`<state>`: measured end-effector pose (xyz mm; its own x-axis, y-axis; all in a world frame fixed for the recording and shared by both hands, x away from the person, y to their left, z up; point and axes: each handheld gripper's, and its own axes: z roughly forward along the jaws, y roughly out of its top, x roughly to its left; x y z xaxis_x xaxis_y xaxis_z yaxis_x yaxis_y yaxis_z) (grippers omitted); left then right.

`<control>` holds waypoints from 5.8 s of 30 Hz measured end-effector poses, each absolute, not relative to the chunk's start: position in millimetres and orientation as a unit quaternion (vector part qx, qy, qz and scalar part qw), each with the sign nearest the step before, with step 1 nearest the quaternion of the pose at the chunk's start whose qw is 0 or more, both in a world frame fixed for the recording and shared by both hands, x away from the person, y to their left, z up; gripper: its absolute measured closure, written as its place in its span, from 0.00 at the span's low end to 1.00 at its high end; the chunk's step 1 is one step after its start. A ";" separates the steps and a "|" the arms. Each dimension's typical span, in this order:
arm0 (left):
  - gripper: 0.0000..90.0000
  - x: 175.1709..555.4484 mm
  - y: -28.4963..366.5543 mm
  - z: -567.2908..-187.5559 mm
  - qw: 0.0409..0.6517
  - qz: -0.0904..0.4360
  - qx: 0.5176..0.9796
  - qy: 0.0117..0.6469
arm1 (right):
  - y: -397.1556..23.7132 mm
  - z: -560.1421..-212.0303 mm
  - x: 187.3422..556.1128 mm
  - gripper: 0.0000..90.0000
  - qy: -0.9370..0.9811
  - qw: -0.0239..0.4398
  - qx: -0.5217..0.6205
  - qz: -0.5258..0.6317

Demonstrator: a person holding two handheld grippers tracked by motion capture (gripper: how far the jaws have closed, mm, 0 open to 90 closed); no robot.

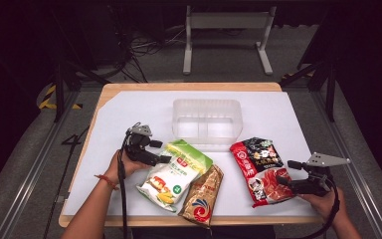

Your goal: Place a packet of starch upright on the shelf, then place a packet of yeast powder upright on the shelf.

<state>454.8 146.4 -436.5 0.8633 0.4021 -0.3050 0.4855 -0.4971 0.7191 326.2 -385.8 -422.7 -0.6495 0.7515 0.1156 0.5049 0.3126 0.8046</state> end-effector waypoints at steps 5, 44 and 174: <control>0.19 458.2 143.9 -442.8 0.427 -0.078 0.864 0.254 | -386.6 -422.8 326.0 0.20 0.797 0.142 0.395 0.435; 1.00 408.3 160.0 -396.9 0.530 0.007 0.821 0.213 | -278.4 -383.5 335.9 0.19 0.830 0.106 0.296 0.461; 0.12 358.1 212.6 -445.9 0.484 0.117 0.830 0.251 | -237.3 -279.7 428.4 0.99 0.696 0.258 0.345 0.574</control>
<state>358.1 212.6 -445.9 0.8468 0.5297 -0.0487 0.3037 -0.4062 0.8618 428.4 -237.3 -279.7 -0.6286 0.7768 0.0361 0.1832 0.1028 0.9777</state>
